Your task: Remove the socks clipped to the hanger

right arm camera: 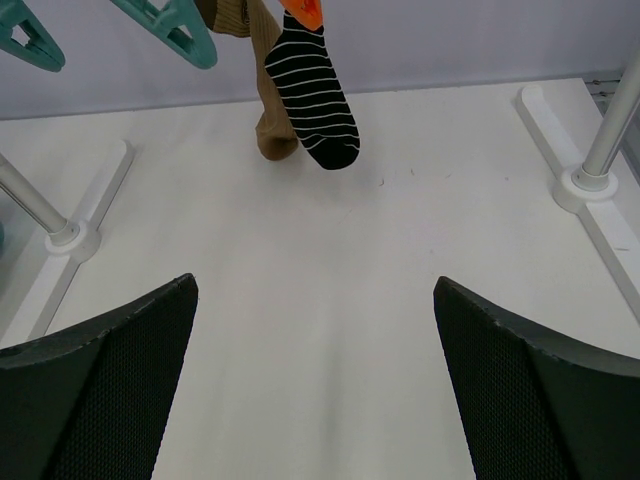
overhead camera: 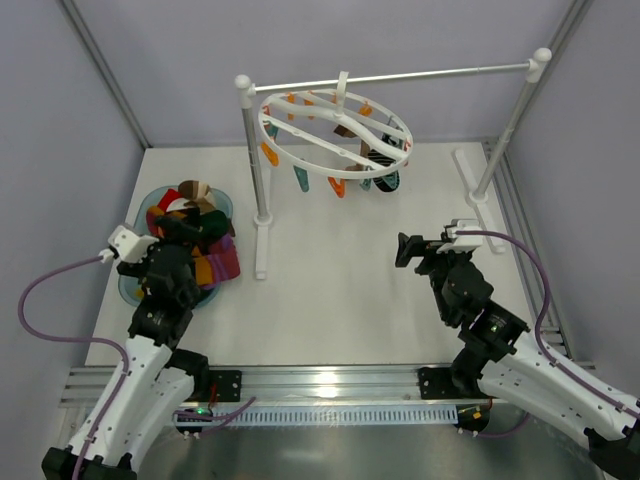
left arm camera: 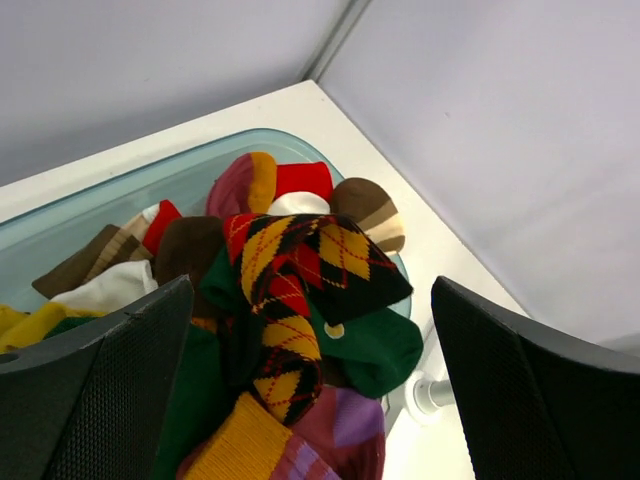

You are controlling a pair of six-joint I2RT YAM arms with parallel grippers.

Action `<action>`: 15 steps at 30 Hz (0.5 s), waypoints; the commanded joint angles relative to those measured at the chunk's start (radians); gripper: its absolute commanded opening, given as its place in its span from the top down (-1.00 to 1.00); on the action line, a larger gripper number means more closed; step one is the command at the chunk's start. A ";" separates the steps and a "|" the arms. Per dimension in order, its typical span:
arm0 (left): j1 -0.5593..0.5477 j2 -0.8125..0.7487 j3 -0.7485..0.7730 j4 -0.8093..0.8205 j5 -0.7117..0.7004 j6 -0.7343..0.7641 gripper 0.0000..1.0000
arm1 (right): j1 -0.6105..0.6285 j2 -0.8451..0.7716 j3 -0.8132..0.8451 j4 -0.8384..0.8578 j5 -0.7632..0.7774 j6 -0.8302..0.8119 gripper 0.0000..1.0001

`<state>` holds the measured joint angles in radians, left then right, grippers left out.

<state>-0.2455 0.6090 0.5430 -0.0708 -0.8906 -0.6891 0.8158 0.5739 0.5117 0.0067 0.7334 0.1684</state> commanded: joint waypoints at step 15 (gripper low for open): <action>-0.477 0.221 -0.009 0.672 -0.110 0.460 -0.99 | -0.093 0.003 -0.055 0.147 -0.037 0.011 -0.99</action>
<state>-0.6693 0.7750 0.5579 0.3218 -0.9699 -0.3962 0.7536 0.5694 0.4610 0.0647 0.7216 0.1680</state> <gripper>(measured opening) 0.995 0.996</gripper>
